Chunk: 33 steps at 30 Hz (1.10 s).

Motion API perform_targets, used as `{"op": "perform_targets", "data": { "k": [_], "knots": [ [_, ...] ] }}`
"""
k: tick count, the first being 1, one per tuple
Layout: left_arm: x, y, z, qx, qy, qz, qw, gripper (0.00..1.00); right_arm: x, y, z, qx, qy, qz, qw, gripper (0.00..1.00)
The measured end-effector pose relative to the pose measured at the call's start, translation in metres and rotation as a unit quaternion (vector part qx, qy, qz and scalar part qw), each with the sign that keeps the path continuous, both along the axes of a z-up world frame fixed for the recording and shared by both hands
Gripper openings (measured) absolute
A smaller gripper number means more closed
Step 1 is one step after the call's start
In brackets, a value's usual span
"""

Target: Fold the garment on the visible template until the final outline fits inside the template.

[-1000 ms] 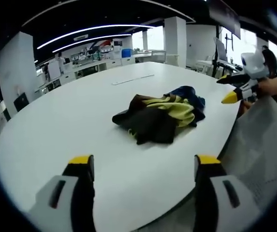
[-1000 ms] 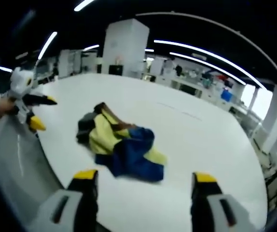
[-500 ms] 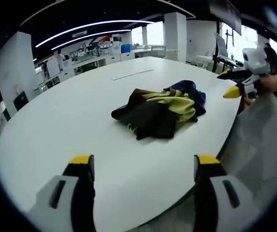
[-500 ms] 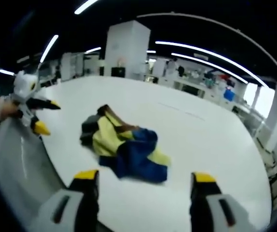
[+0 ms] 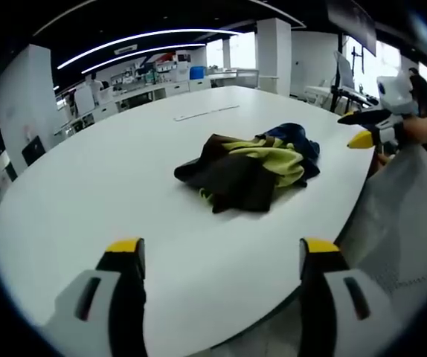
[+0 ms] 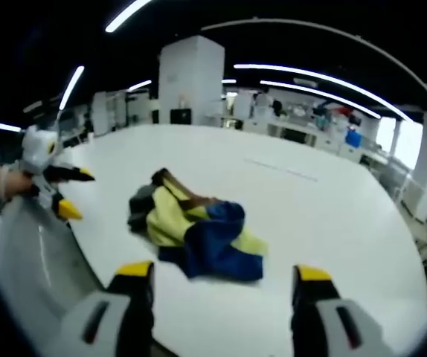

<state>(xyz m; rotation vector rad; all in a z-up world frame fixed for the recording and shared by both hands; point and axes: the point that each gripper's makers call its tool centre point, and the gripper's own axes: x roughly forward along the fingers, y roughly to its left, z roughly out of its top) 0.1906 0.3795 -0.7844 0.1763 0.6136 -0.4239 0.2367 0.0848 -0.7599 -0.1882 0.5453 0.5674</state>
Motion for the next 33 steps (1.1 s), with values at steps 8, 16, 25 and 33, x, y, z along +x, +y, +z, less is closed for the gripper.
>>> {"op": "perform_targets", "data": {
  "k": [8,16,25,33],
  "knots": [
    [0.006,-0.009,0.007,-0.003,0.003,-0.025,0.9997,0.86,0.0,-0.005,0.001,-0.002,0.009,0.011,0.9999,0.77],
    [0.035,-0.001,0.027,0.003,-0.021,-0.041,0.9989,0.83,0.02,-0.01,0.012,0.02,0.032,0.029,0.9989,0.75],
    [0.074,-0.001,0.043,0.003,-0.038,-0.071,0.9967,0.69,0.061,0.001,0.027,0.087,0.082,0.037,0.9921,0.62],
    [0.103,-0.006,0.034,0.013,-0.029,-0.104,0.9941,0.52,0.098,0.024,0.029,0.114,0.127,0.06,0.9835,0.36]
  ]
}}
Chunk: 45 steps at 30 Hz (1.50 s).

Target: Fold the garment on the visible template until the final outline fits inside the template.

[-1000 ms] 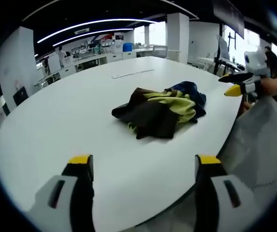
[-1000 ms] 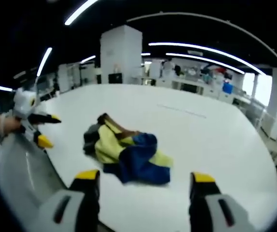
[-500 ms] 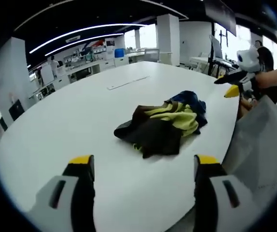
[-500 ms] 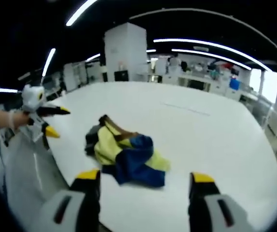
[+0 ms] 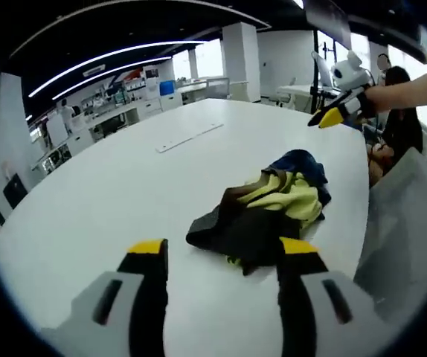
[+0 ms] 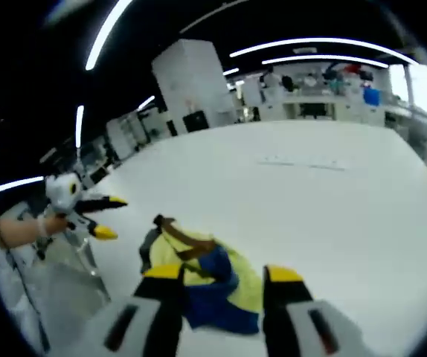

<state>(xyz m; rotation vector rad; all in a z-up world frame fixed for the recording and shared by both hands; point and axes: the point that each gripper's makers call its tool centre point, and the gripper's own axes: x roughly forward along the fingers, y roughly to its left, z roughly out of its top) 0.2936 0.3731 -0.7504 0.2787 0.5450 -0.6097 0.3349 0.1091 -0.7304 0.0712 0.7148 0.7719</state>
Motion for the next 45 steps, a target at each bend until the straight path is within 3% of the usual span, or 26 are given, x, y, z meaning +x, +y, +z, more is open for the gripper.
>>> {"op": "perform_targets", "data": {
  "k": [4,9,12,16,27,30,34,41,45],
  "knots": [
    [0.012,-0.003,-0.01,0.009,0.007,-0.006,0.9999,0.47,0.004,0.013,-0.008,-0.014,0.016,0.023,0.9995,0.35],
    [0.022,-0.01,-0.018,0.008,0.016,-0.017,0.9997,0.28,0.007,0.021,-0.024,-0.038,0.035,0.049,0.9974,0.34],
    [0.031,-0.011,-0.031,0.019,0.023,-0.029,0.9991,0.26,0.007,0.025,-0.033,-0.044,0.054,0.059,0.9958,0.33],
    [0.038,-0.02,-0.044,0.038,0.032,-0.047,0.9977,0.2,0.011,0.027,-0.049,-0.057,0.07,0.072,0.9933,0.24],
    [0.047,-0.028,-0.056,0.046,0.044,-0.051,0.9967,0.16,0.012,0.025,-0.065,-0.081,0.084,0.075,0.9903,0.07],
    [0.046,-0.03,-0.055,0.044,0.047,-0.051,0.9966,0.11,0.01,0.024,-0.066,-0.082,0.084,0.077,0.9901,0.0],
    [0.044,-0.028,-0.055,0.044,0.048,-0.047,0.9968,0.0,0.009,0.025,-0.066,-0.082,0.083,0.075,0.9903,0.0],
    [0.041,-0.024,-0.047,0.029,0.048,-0.04,0.9976,0.0,0.004,0.02,-0.056,-0.078,0.07,0.07,0.9919,0.0],
    [0.04,-0.029,-0.028,0.004,0.045,-0.03,0.9985,0.0,0.001,0.016,-0.043,-0.067,0.056,0.068,0.9938,0.0]
  ]
}}
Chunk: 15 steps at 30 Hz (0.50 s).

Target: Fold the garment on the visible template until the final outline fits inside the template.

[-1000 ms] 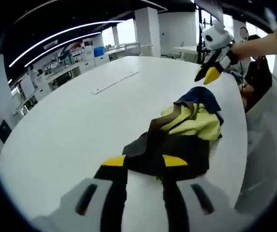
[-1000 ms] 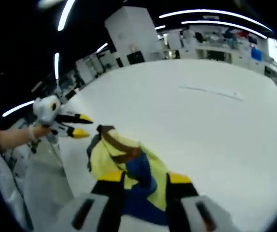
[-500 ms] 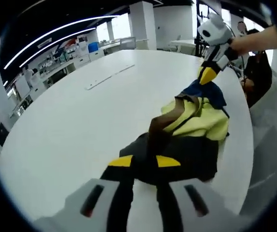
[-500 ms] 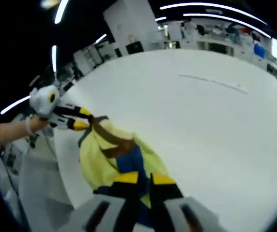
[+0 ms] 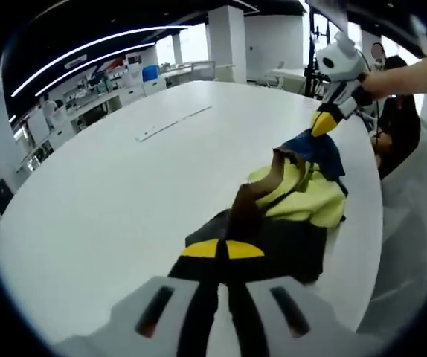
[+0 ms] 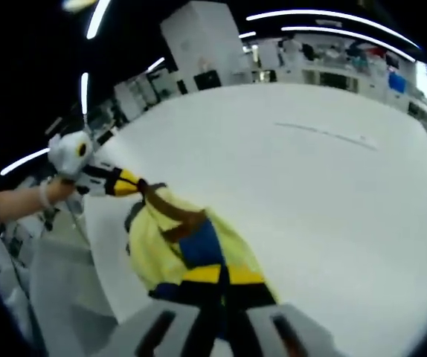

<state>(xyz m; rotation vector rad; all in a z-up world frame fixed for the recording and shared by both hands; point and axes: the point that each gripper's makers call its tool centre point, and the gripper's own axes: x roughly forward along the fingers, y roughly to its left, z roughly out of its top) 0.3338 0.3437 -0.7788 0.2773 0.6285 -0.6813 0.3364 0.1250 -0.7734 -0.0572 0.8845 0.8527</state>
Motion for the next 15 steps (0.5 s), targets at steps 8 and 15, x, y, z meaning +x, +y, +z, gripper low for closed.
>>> {"op": "perform_targets", "data": {
  "k": [8,15],
  "knots": [
    [-0.004,-0.004,0.05,-0.077,0.002,0.037,0.9964,0.0,-0.007,-0.013,0.035,0.039,-0.021,-0.022,0.9988,0.0],
    [-0.007,-0.01,0.093,-0.114,-0.018,0.054,0.9918,0.0,-0.01,-0.026,0.074,0.081,-0.046,-0.038,0.9949,0.0]
  ]
}}
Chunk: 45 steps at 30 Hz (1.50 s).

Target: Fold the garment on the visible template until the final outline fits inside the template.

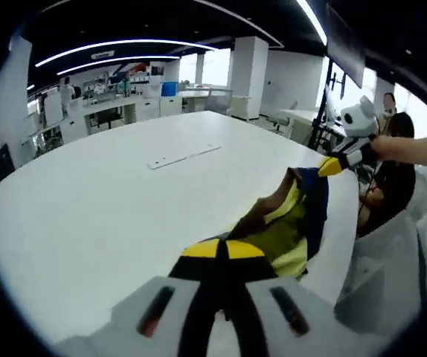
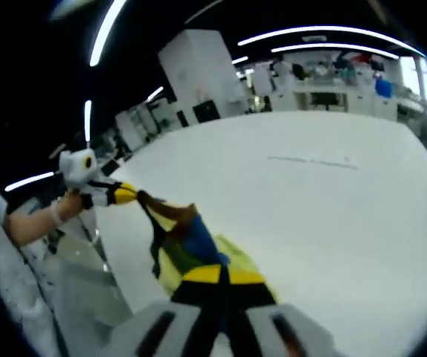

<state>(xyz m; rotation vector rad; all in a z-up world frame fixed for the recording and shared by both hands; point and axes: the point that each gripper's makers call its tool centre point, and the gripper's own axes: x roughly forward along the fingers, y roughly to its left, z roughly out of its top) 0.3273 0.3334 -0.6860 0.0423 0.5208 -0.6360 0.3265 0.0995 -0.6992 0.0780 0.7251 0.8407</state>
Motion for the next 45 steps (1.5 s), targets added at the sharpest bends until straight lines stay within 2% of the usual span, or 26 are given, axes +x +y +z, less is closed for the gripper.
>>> {"op": "perform_targets", "data": {
  "k": [8,15,18,22,24,26,28,29,30,31,32,37,40,41,44,45],
  "knots": [
    [0.007,-0.001,0.056,-0.033,-0.036,0.005,0.9988,0.0,-0.004,-0.001,0.058,0.024,-0.046,0.007,0.9986,0.0],
    [0.02,0.009,0.102,-0.066,-0.068,0.011,0.9955,0.0,0.008,0.002,0.114,0.069,-0.085,0.008,0.9939,0.0],
    [0.028,0.013,0.119,-0.072,-0.08,0.011,0.9941,0.0,0.015,0.004,0.127,0.067,-0.11,0.018,0.9915,0.0],
    [0.043,0.019,0.123,-0.076,-0.081,0.009,0.9938,0.0,0.028,0.009,0.131,0.066,-0.111,0.021,0.9914,0.0],
    [0.052,0.02,0.118,-0.075,-0.075,0.011,0.9943,0.0,0.038,0.012,0.129,0.064,-0.113,0.024,0.9912,0.0],
    [0.061,0.019,0.107,-0.083,-0.056,0.016,0.9949,0.0,0.052,0.013,0.121,0.065,-0.103,0.016,0.9924,0.0],
    [0.08,0.022,0.091,-0.093,-0.028,0.023,0.995,0.0,0.067,0.014,0.108,0.059,-0.096,0.012,0.9936,0.0],
    [0.085,0.022,0.086,-0.091,-0.026,0.021,0.9953,0.0,0.073,0.014,0.102,0.055,-0.089,0.007,0.9944,0.0],
    [0.095,0.022,0.077,-0.087,-0.022,0.022,0.9957,0.0,0.083,0.015,0.093,0.052,-0.08,0.003,0.9954,0.0],
    [0.1,0.022,0.069,-0.088,-0.004,0.026,0.9957,0.0,0.09,0.014,0.088,0.049,-0.079,0.005,0.9956,0.0],
    [0.111,0.023,0.061,-0.088,-0.001,0.025,0.9958,0.0,0.096,0.014,0.082,0.046,-0.076,0.003,0.9961,0.0],
    [0.142,0.018,0.032,-0.08,0.026,0.034,0.9959,0.0,0.141,0.015,0.044,0.034,-0.041,-0.014,0.9985,0.0],
    [0.17,0.023,0.004,-0.074,0.049,0.04,0.9952,0.0,0.167,0.012,0.023,0.022,-0.033,-0.016,0.9991,0.0],
    [0.175,0.023,-0.002,-0.072,0.052,0.04,0.9953,0.0,0.178,0.01,0.013,0.017,-0.031,-0.019,0.9992,0.0],
    [0.183,0.012,-0.023,-0.064,0.067,0.045,0.9947,0.0,0.191,0.01,-0.004,0.009,-0.023,-0.027,0.9994,0.0],
    [0.189,0.01,-0.033,-0.058,0.073,0.044,0.9947,0.0,0.2,0.009,-0.017,0.003,-0.013,-0.032,0.9994,0.0]
  ]
}}
